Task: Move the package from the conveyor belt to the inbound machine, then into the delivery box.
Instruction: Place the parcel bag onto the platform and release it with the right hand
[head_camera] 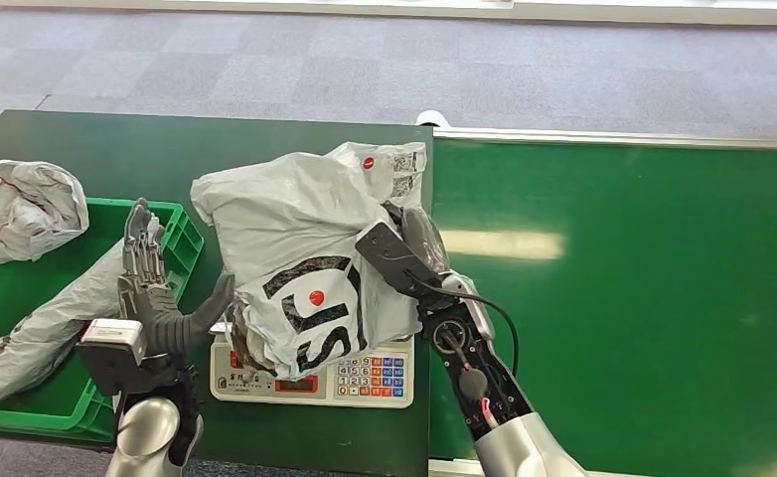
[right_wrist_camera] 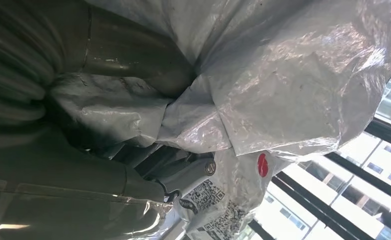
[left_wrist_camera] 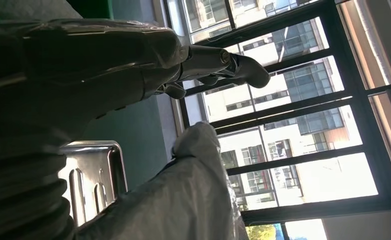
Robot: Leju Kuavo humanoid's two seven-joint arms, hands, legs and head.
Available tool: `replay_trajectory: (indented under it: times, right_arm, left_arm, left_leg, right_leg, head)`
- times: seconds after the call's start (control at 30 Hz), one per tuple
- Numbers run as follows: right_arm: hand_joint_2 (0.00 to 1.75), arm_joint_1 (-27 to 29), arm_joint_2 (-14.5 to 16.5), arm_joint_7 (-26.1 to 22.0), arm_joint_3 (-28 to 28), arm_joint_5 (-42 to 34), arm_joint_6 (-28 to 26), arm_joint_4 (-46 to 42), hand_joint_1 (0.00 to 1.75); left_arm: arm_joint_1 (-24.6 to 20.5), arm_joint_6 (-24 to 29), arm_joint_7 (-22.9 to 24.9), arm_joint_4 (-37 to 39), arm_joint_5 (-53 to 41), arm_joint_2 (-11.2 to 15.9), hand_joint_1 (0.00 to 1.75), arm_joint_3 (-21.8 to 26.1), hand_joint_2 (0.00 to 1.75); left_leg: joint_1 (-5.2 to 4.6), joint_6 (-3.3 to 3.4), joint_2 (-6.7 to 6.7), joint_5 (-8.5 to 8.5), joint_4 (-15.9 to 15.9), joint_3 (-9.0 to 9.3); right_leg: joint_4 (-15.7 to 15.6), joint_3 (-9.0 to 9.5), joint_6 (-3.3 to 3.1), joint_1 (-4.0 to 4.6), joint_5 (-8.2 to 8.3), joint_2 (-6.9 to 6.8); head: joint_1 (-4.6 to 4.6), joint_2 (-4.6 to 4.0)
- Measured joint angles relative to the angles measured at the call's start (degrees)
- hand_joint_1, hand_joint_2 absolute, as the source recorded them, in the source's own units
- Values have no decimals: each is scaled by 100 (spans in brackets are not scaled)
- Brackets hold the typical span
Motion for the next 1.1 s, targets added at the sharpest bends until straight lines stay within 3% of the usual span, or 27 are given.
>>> replay_trajectory:
  times: [0.03,0.17,0.33,0.77,0.97,1.1]
  right_arm:
    - [175,-15,11,-24,6,-18,-9,92,175]
    - [175,-67,29,16,8,-29,-106,367,4]
    - [175,-64,20,72,-33,-33,-500,503,0]
    - [175,42,-43,-764,-172,-363,-676,-171,0]
    - [175,61,-103,-1058,-138,-631,-679,-928,0]
    - [175,102,-156,-1115,-145,-708,-701,-1588,0]
  left_arm:
    - [5,1,-12,-7,15,-2,0,21,175]
    - [10,-40,-108,-11,158,-28,0,80,175]
    - [9,-109,-193,-14,306,-78,0,122,175]
    - [-219,-264,-399,-126,218,-121,0,126,175]
    - [-518,-687,-203,-132,-141,-124,0,-134,175]
    - [-944,-1141,306,-40,-520,-132,0,-438,175]
  left_leg:
    - [0,0,-1,0,0,0]
    - [1,0,-2,0,0,0]
    - [0,0,-2,0,0,0]
    - [0,0,-1,0,1,2]
    - [-1,0,-1,1,3,3]
    - [-1,0,-2,1,4,3]
  right_leg:
    - [0,0,0,0,0,-1]
    - [0,-1,0,1,0,-1]
    - [0,-1,0,0,0,0]
    - [0,-4,0,0,1,0]
    - [-1,-4,-1,-2,2,0]
    - [-1,-5,-4,-2,4,-1]
  head:
    - [-1,0]
    - [0,0]
    - [1,0]
    - [1,0]
    - [1,0]
    - [1,0]
